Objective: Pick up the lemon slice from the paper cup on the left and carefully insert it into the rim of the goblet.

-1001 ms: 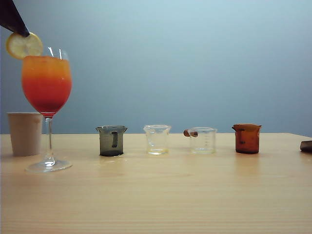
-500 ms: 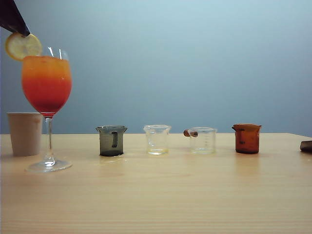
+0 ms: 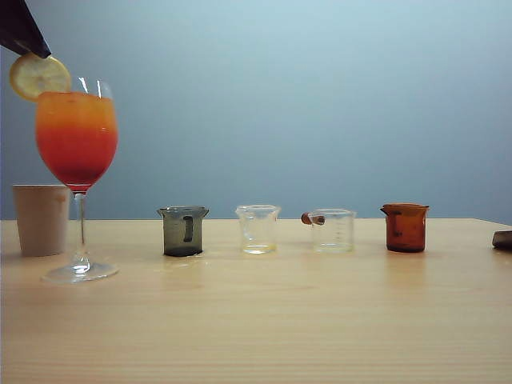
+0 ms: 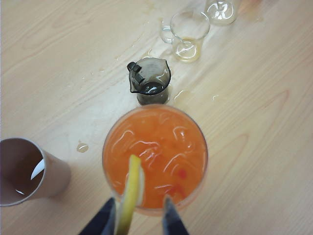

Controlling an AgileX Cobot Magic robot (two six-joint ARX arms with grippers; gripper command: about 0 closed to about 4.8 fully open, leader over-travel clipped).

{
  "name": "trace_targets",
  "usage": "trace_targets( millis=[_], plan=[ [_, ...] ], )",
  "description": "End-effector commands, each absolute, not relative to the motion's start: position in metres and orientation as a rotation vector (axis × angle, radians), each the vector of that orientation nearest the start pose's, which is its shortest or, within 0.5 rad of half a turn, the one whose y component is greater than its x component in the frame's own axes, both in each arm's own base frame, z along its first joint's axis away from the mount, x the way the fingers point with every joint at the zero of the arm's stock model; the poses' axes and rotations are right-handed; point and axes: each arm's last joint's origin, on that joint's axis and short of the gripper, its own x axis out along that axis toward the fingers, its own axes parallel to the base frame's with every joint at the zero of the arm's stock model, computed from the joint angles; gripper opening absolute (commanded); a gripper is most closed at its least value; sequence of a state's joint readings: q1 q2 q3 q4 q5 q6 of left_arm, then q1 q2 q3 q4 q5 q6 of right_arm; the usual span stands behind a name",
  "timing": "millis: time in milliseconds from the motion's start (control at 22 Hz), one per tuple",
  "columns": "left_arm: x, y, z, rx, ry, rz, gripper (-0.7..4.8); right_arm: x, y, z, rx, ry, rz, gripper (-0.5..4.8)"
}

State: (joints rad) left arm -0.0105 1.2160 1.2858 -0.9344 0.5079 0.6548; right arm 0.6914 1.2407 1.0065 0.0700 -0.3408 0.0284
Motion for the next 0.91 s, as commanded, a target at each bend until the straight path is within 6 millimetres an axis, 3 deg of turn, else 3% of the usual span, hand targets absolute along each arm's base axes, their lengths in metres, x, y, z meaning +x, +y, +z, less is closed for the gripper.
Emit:
trace_targets(
  millis=[45,136,182,637,910],
  plan=[
    [0.228,-0.016,0.360,0.391,0.629,-0.734,1.37,0.209,0.186,0.345,-0.001,0.152,1.031,-0.02],
    [0.228,-0.016,0.361,0.392,0.626,-0.733,1.91,0.209,0.186,0.345,-0.001,0.152,1.031,-0.02],
    [0.228,-0.016,0.361,0.392,0.626,-0.733,1.93,0.209,0.186,0.345,-0.001,0.152,1.031,-0.02],
    [0.225,-0.016,0.366,0.401,0.601,-0.726,1.93,0.209,0.186,0.345,-0.001,0.152,1.032,-0.02],
    [0.209,-0.015,0.377,0.428,0.566,-0.670,1.77,0.209,0.186,0.345,-0.001,0.152,1.032,-0.02]
  ],
)
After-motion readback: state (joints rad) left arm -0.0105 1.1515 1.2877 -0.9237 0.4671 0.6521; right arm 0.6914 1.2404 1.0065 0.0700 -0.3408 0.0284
